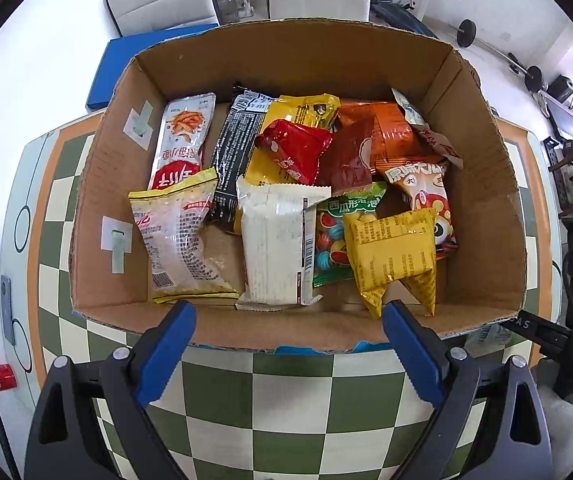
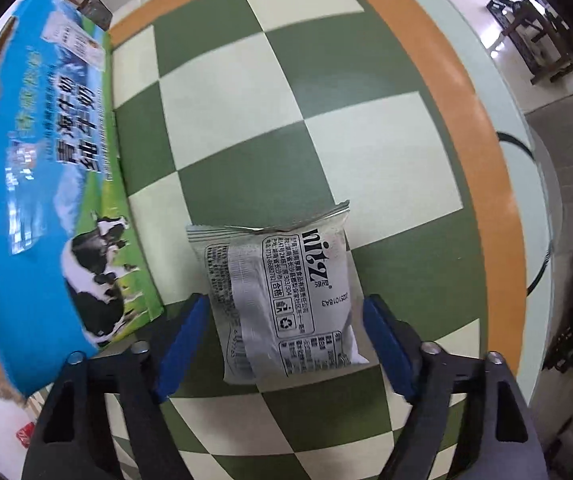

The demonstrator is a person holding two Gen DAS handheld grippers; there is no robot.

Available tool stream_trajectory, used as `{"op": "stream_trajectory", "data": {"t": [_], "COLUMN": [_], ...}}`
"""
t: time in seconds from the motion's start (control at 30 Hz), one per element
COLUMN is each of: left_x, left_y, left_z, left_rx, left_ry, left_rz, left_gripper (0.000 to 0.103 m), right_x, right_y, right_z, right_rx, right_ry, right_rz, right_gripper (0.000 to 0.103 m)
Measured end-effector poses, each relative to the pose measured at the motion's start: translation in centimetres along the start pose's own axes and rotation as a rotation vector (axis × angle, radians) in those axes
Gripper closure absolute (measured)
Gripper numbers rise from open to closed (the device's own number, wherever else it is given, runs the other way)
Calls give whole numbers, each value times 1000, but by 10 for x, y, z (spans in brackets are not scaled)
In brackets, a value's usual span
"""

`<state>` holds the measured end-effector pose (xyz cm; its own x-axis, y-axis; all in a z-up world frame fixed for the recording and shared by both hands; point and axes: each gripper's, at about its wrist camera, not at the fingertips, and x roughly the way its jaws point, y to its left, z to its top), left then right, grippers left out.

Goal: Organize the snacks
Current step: 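Grasp the silver 'mitz' bag beside the milk carton with the right tool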

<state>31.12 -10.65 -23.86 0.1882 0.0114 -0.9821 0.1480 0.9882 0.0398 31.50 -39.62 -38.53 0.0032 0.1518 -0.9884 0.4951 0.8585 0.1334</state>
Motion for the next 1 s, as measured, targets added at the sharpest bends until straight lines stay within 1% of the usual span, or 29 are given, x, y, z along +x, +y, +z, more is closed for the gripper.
{"op": "stream_trajectory", "data": {"t": [0.17, 0.3, 0.33, 0.43, 0.5, 0.53, 0.6, 0.63, 0.73, 0.8, 0.87, 0.9, 0.97, 1.0], "left_x": [-2, -3, -3, -2, -3, -5, -8, -10, -9, -9, -10, -10, -8, -7], "left_y": [-3, -5, -5, -2, -1, 0, 2, 2, 5, 6, 7, 7, 7, 7], "left_z": [1, 3, 4, 7, 9, 11, 14, 16, 22, 25, 26, 27, 27, 27], "left_rx": [8, 15, 16, -1, -7, -10, -10, -10, -21, -28, -37, -35, -36, -33], "left_ry": [-8, -12, -9, -10, -30, -44, -83, -94, -96, -107, -120, -117, -98, -92], "left_rz": [-1, -4, -5, -39, -39, -24, -30, -16, -20, -39, -35, -44, -32, -39], "left_gripper": [7, 7, 7, 7, 7, 7, 7, 7, 7, 7, 7, 7, 7, 7], "right_x": [4, 2, 3, 2, 3, 3, 4, 4, 1, -1, 0, 0, 0, 1], "right_y": [-3, -5, -1, 2, 6, 8, 8, 9, 6, 6, 5, 5, 6, 8], "right_z": [0, 2, 4, 5, 7, 10, 16, 17, 22, 26, 28, 29, 30, 29], "right_rx": [-15, -29, -33, -38, -35, -34, -33, -36, -31, -35, -36, -43, -57, -63], "right_ry": [-9, -13, -8, 0, 6, 7, 12, 15, 18, 22, 27, 29, 27, 25], "right_rz": [-4, -6, -9, -3, 5, 9, 8, 8, 10, 7, 6, 3, -3, -6], "right_gripper": [27, 29, 29, 29, 29, 29, 29, 29, 29, 29, 29, 29, 29, 30]}}
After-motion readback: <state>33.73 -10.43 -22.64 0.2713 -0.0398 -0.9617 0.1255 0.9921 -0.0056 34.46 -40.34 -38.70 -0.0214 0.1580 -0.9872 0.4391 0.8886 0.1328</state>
